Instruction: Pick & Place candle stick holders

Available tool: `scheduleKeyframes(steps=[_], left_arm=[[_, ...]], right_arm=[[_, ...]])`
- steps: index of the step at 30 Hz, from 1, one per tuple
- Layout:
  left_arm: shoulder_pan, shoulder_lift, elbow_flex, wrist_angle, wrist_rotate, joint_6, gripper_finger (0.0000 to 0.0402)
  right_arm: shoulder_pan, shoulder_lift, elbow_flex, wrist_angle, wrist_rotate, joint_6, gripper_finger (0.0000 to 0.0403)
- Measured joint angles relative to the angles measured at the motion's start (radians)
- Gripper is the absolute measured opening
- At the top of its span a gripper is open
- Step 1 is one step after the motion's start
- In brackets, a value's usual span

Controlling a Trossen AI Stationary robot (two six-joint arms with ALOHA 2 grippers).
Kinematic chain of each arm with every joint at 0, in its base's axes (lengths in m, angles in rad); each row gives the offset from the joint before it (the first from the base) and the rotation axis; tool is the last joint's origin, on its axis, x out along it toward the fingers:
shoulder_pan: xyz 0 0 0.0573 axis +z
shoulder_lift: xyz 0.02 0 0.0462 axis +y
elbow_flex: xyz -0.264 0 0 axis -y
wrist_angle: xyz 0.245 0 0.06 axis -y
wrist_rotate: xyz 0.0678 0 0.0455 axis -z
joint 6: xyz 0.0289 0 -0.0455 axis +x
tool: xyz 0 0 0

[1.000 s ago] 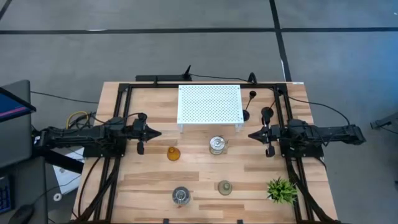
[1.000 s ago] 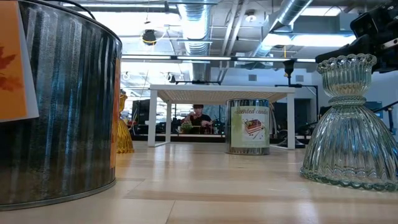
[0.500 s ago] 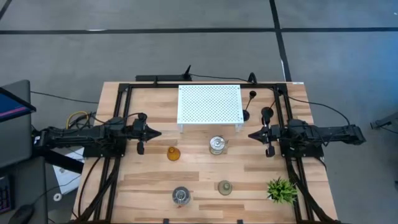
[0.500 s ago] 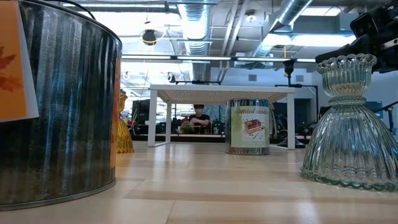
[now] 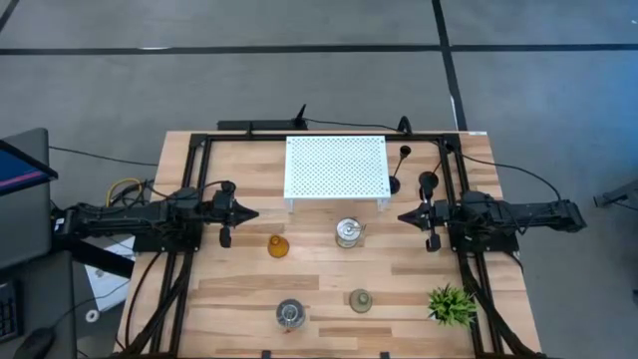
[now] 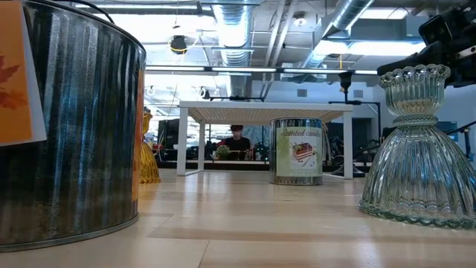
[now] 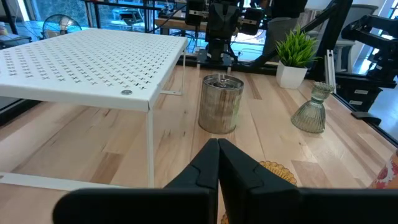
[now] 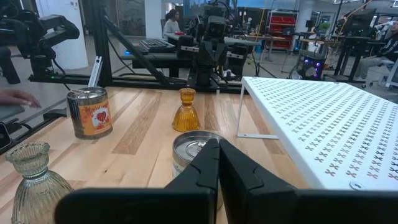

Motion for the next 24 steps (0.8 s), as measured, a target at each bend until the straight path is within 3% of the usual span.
scheduleKeyframes(steps=[18, 24], left_arm=[[0.000, 0.000, 0.000, 0.000, 0.000, 0.000, 0.0006], [0.000, 0.000, 0.000, 0.000, 0.000, 0.000, 0.0006]], right_arm=[[0.000, 0.000, 0.000, 0.004, 0.000, 0.010, 0.0000], [0.001, 0.000, -0.002, 0.011, 0.001, 0.219, 0.0000]])
